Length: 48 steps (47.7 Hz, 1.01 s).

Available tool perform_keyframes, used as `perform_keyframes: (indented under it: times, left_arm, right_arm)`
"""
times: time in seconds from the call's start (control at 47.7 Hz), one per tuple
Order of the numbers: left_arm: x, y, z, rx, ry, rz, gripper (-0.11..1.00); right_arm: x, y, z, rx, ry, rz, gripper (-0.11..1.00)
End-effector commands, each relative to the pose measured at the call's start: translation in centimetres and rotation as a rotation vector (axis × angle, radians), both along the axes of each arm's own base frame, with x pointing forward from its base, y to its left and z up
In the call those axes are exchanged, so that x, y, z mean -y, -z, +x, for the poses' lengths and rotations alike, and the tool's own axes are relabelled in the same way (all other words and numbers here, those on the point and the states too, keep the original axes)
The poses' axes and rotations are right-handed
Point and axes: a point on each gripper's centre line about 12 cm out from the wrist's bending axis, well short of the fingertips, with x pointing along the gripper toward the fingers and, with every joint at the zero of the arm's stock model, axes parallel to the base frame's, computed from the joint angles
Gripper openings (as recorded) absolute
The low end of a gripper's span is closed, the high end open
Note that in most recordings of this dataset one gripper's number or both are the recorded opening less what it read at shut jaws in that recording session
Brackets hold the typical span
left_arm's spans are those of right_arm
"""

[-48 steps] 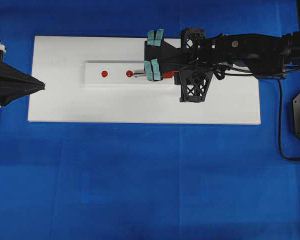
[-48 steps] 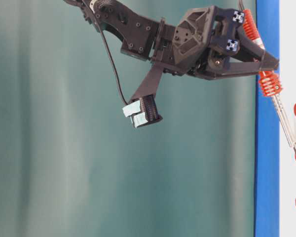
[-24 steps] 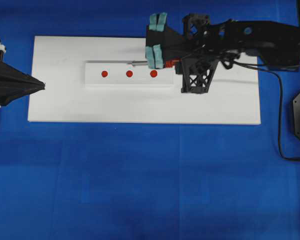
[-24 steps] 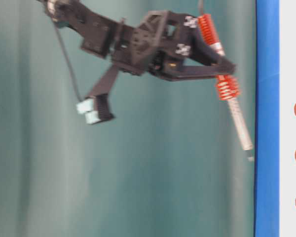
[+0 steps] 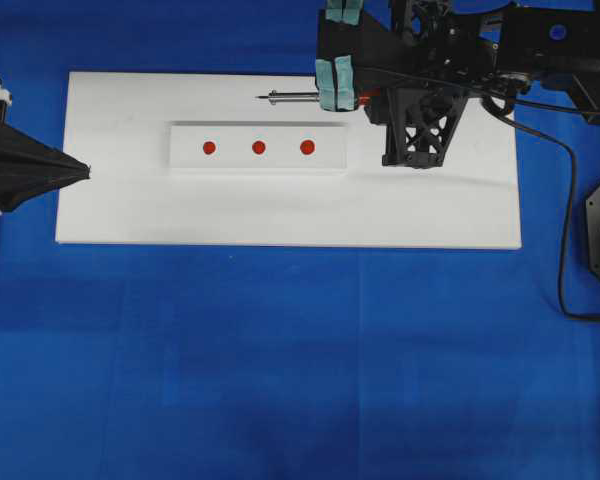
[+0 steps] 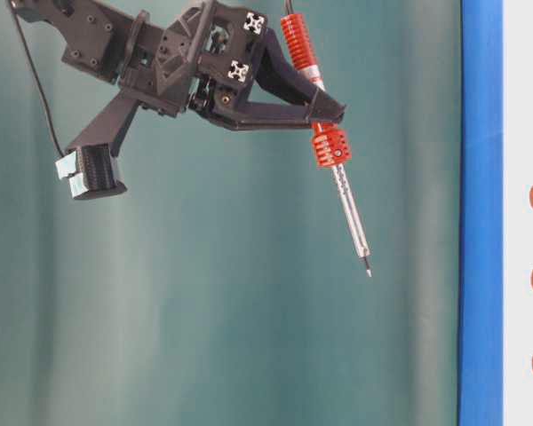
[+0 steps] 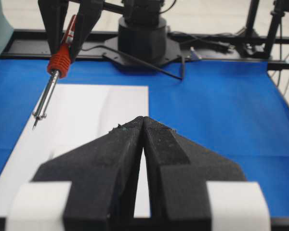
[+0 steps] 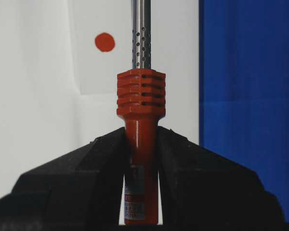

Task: Touch the tip of the soldering iron to the mark.
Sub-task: 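Lift the iron and move it up and right off the strip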

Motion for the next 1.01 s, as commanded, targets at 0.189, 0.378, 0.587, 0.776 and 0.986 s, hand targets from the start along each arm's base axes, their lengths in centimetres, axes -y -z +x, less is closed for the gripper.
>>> perform_keyframes:
  times: [0.189,0.378,0.587,0.776,0.986]
  left_arm:
    - [-0.1,-0.5,0.1,0.02,-0.003,0.0,0.02]
    - [0.0,-0.5,0.1,0.021,-0.002,0.0,0.02]
    - [-0.1,-0.6,0.0,0.025,-0.003,0.0,0.02]
    - [-0.1,-1.0,-0.2,0.043,-0.003,-0.001,0.02]
    - [-0.1,-0.9,-0.3,0.041,-0.003,-0.001,0.02]
  right_arm:
    - [0.1,-1.7,-0.2,0.046,0.002,-0.012,0.06]
    - [-0.1,-1.4,-1.5,0.036,0.004,-0.009,0.06]
    - [-0.7,-1.2,-4.2,0.035,0.006,-0.008,0.06]
    - [-1.2,-1.2,-6.8,0.045,0.011,-0.007,0.06]
    - [-1.6,-1.3,-8.5,0.063,0.014,-0.008,0.06]
